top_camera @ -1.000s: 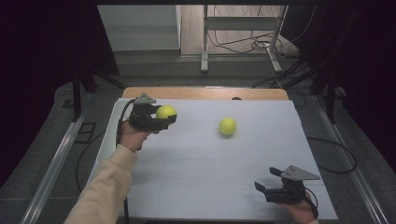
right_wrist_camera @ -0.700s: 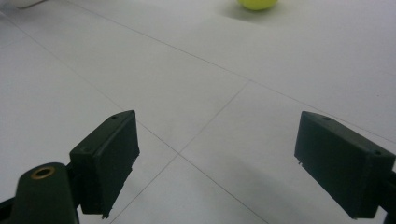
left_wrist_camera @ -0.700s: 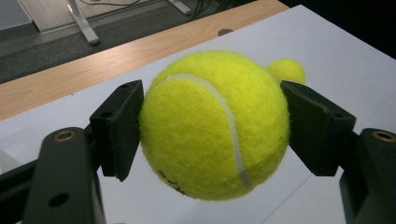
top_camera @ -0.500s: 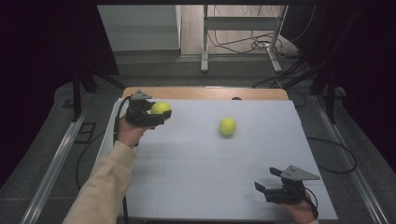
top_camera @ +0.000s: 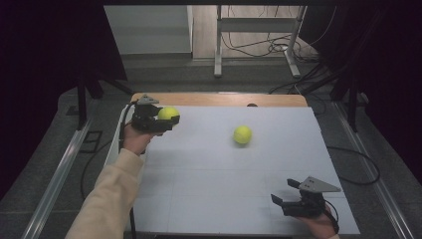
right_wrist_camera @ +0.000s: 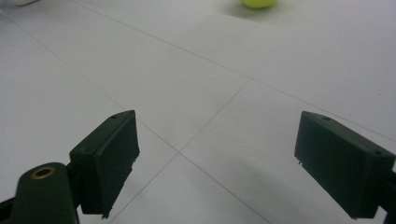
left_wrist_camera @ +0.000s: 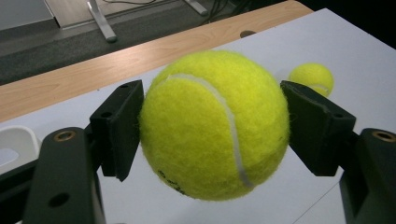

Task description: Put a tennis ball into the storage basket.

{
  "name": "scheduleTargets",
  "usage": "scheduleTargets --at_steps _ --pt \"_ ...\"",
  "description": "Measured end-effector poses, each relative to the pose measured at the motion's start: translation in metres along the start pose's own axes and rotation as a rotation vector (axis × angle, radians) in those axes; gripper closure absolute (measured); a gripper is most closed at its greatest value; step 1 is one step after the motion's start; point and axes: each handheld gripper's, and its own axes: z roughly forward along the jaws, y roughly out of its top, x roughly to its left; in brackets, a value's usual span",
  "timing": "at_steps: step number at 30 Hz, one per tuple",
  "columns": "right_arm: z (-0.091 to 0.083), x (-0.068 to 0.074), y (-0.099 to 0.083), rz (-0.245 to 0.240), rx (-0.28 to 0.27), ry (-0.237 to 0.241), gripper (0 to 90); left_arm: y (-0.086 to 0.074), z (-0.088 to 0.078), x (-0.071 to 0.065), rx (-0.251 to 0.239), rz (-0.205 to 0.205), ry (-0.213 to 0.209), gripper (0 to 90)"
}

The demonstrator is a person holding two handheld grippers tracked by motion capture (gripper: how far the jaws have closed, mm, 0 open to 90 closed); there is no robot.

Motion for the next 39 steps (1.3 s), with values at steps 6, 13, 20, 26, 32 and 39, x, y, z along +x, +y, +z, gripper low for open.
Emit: scheduleTargets --at_steps 6,13,20,26,32,39 --pt "0.000 0.000 0.000 0.000 0.000 0.000 14.1 0.000 -0.001 0.006 -0.002 -0.012 0.019 26.4" --pt "0.000 0.001 0.000 0.000 0.001 0.000 14.2 -0.001 0.001 0.014 0.008 -0.028 0.047 26.4" --pt "0.000 0.000 0.000 0.001 0.001 0.000 14.2 0.000 0.001 0.022 0.010 -0.042 0.070 26.4" --pt "0.000 0.000 0.000 0.002 0.000 -0.002 14.2 0.001 -0.001 0.027 0.012 -0.044 0.090 26.4" --pt "0.000 0.001 0.000 0.002 0.002 -0.001 14.2 0.001 -0.005 0.034 0.011 -0.049 0.105 26.4" --pt "0.000 0.001 0.000 0.003 0.002 0.000 14.1 0.000 -0.008 0.042 0.009 -0.062 0.126 26.3"
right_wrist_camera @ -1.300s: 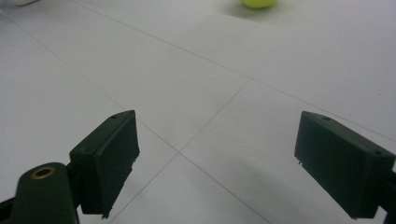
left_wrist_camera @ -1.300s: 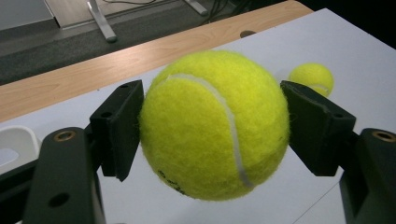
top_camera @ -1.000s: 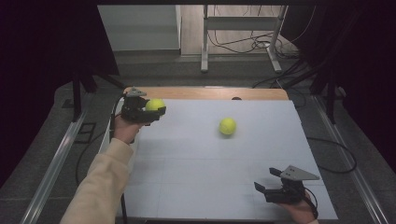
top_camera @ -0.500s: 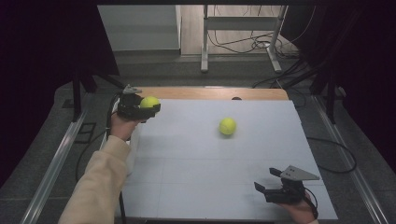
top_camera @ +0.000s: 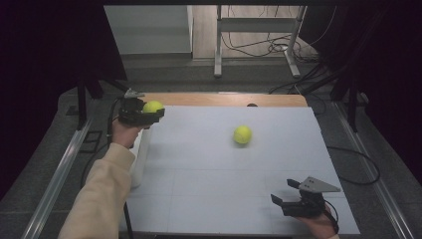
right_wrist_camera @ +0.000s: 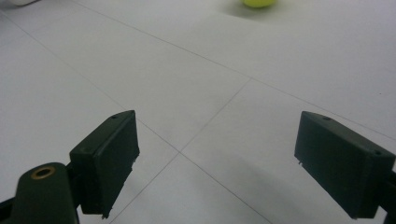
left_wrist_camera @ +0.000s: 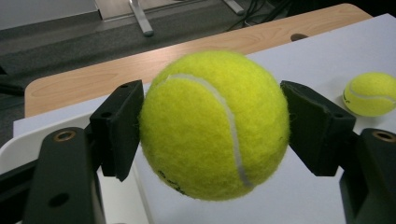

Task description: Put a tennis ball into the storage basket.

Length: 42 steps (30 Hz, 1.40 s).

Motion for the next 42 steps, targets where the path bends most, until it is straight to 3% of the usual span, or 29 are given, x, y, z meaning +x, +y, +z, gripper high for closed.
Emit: scheduleTargets --at_steps 18,42 --pt "0.000 0.000 0.001 0.005 -0.006 0.005 14.2 -0.001 -0.003 0.020 -0.010 -0.027 0.065 26.4" --pt "0.000 0.000 0.000 0.008 -0.005 0.002 14.2 -0.004 -0.002 0.047 0.022 -0.087 0.114 26.4"
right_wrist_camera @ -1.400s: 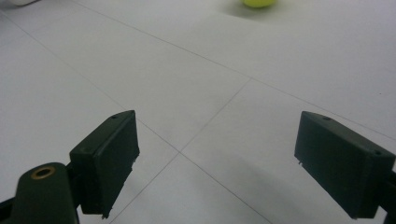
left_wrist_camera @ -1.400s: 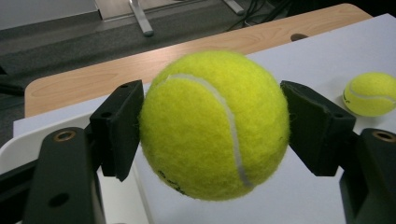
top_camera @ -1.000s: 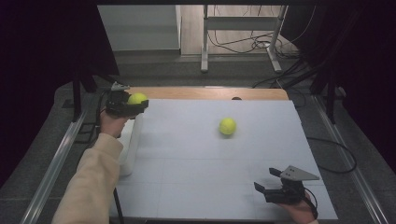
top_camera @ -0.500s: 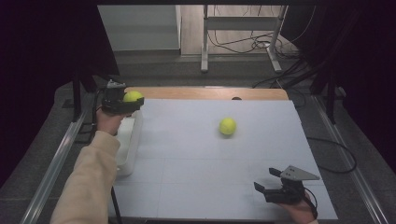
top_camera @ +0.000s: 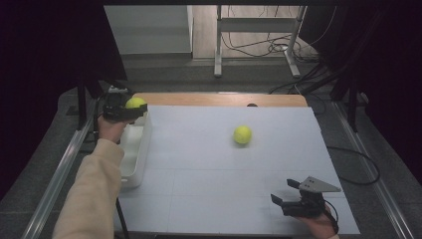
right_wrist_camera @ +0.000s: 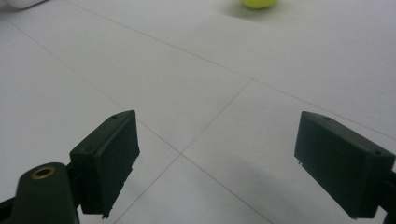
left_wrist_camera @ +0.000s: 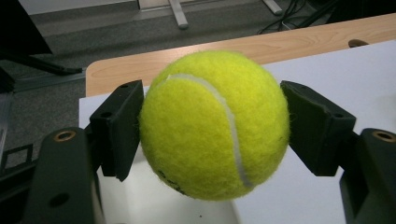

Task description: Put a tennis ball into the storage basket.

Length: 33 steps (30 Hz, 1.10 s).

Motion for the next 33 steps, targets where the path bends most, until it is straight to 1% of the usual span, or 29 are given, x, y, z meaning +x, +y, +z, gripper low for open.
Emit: scheduleTargets --at_steps 5,8,12,13,15,17,19,22,27,28,29,31,33 --pt "0.000 0.000 0.000 0.001 0.001 -0.001 14.2 -0.001 0.002 0.002 0.007 -0.001 0.006 26.4" --pt "0.000 0.000 0.000 0.002 0.000 -0.001 14.2 -0.001 0.004 0.003 0.017 0.003 0.016 26.4" --pt "0.000 0.000 0.000 0.001 0.000 -0.002 14.2 -0.001 0.007 0.005 0.026 -0.001 0.017 26.4" --pt "0.000 0.000 0.000 0.001 0.000 -0.002 14.2 -0.002 0.009 0.005 0.032 0.003 0.019 26.4" --pt "0.000 0.000 0.000 0.000 0.000 -0.003 14.3 -0.002 0.010 0.005 0.032 0.001 0.019 26.3" --pt "0.000 -0.001 0.000 0.001 0.000 -0.003 14.2 -0.002 0.013 0.007 0.041 -0.007 0.018 26.3" --pt "0.000 -0.001 0.000 0.002 0.001 -0.003 14.3 -0.003 0.016 0.008 0.052 -0.004 0.024 26.3" --pt "0.000 0.000 -0.001 0.003 0.003 -0.002 14.2 -0.003 0.020 0.010 0.059 -0.014 0.029 26.3" --pt "0.000 -0.001 -0.001 0.002 0.008 -0.005 14.2 -0.006 0.028 0.017 0.098 -0.021 0.040 26.3" --pt "0.000 -0.001 -0.001 0.003 0.008 -0.005 14.3 -0.006 0.028 0.017 0.098 -0.021 0.040 26.3" --pt "0.000 -0.001 -0.001 0.003 0.008 -0.005 14.3 -0.007 0.030 0.017 0.104 -0.029 0.041 26.3" --pt "0.000 -0.001 -0.001 0.005 0.009 -0.005 14.3 -0.009 0.033 0.019 0.117 -0.028 0.049 26.3" --pt "0.001 -0.001 -0.001 0.005 0.008 -0.004 14.2 -0.009 0.035 0.020 0.127 -0.032 0.048 26.3"
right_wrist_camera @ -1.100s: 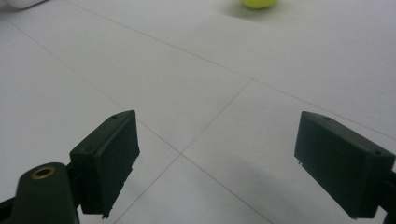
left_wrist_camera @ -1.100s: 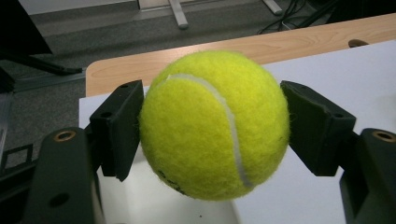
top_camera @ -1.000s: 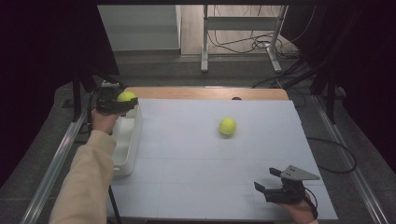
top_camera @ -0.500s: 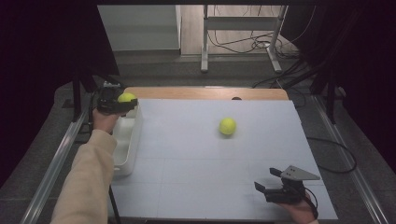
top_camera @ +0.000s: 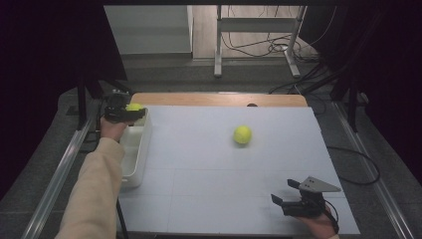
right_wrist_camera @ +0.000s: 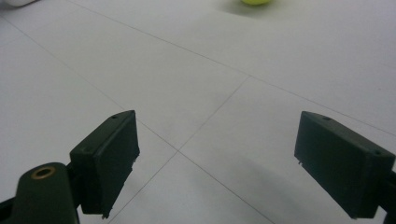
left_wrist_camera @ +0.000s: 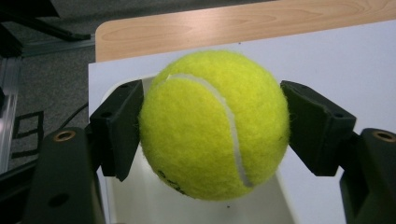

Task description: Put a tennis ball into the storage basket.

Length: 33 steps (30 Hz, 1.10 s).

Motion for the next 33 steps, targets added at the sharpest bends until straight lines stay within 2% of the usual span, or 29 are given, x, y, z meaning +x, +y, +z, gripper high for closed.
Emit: scheduleTargets --at_steps 4,7,8,15,28,32,33 --pt "-0.0003 -0.0006 0.0001 0.002 -0.001 -0.003 14.2 -0.0003 0.0017 0.0005 0.014 0.008 0.005 26.3" --pt "-0.0003 -0.0004 0.0000 0.002 0.000 -0.003 14.2 -0.0008 0.0035 0.0003 0.029 -0.005 0.002 26.3" --pt "-0.0003 -0.0002 0.0001 0.002 0.000 -0.003 14.2 -0.0010 0.0052 0.0008 0.047 0.002 0.003 26.3" --pt "-0.0009 -0.0004 0.0001 0.001 0.000 -0.004 14.2 -0.0026 0.0095 0.0005 0.088 0.004 -0.003 26.1" --pt "-0.0008 0.0000 0.0002 -0.002 0.000 -0.005 14.2 -0.0031 0.0092 -0.0014 0.080 0.011 0.002 25.3" --pt "-0.0010 -0.0002 0.0002 -0.001 0.000 -0.005 14.2 -0.0020 0.0061 -0.0027 0.046 0.008 -0.005 15.5" --pt "-0.0011 -0.0001 0.0002 -0.001 -0.001 -0.004 14.2 -0.0014 0.0043 -0.0032 0.039 0.018 -0.009 14.6"
